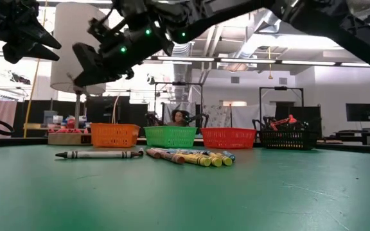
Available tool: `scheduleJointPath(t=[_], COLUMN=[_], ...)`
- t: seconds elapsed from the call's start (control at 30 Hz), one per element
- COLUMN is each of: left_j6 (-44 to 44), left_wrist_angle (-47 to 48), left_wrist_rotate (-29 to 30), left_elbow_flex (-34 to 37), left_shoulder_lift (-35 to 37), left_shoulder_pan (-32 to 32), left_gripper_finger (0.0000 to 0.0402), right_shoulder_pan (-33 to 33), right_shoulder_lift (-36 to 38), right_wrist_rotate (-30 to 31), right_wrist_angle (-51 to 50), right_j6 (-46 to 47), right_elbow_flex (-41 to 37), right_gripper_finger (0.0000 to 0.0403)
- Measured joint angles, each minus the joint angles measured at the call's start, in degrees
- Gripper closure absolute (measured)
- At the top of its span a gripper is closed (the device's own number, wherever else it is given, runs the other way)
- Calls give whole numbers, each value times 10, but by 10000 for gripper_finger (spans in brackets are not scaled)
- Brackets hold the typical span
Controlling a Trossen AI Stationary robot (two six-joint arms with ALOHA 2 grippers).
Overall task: Sort crayons
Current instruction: Put the brown crayon into the orange bin
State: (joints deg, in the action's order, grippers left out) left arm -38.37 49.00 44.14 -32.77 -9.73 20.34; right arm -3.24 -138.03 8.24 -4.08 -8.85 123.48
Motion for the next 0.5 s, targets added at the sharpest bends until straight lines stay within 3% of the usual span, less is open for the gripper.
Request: scheduleJointPath(t=[0.33, 0.5], left_j6=[0, 0], left_wrist_angle=[0, 0], left_wrist_rotate=[0, 0], left_elbow_flex=[0, 0], left_shoulder_lift=[0, 0], left_shoulder_pan=[0, 0], left_gripper_finger=[210, 210], right_shoulder_pan=[-50, -68], right_shoulder_lift=[0, 0], right_wrist_rotate=[43, 96], right_wrist_angle=[39, 32], right_j6=[37, 89], right_elbow_flex=[0, 0], right_gripper_finger=[399, 399])
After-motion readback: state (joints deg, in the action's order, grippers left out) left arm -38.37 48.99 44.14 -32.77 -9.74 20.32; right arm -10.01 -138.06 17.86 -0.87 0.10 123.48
